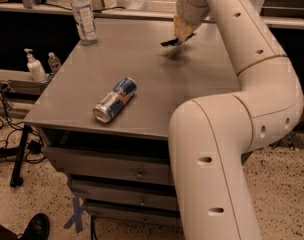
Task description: Move rxbar chocolate near blue plastic bottle
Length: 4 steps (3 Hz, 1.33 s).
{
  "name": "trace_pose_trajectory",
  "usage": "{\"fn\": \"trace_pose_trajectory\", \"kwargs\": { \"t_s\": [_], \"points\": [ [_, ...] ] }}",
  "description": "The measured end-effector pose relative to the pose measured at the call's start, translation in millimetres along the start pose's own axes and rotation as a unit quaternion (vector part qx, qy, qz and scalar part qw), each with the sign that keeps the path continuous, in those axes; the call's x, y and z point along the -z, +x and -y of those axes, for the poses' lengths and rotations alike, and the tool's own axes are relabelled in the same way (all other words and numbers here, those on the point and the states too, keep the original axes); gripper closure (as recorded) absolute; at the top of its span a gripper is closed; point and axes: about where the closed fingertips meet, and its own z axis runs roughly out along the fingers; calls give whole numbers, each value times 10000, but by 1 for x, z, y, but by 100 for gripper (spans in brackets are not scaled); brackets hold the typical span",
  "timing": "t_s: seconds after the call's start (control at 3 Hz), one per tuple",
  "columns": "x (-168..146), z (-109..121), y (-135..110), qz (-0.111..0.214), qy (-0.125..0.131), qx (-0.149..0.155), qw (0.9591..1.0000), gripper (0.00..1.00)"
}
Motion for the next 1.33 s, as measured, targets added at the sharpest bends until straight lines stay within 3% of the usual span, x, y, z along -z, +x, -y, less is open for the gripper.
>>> {"fn": "trace_pose_trajectory", "kwargs": {
  "t_s": [0.33, 0.67, 1.33],
  "points": [
    [22, 27, -24, 457, 564, -254, 9970, 100],
    [29, 61, -59, 970, 981, -382, 9897, 100],
    [-3, 110, -108, 1368, 1166, -366, 9830, 100]
  ]
}}
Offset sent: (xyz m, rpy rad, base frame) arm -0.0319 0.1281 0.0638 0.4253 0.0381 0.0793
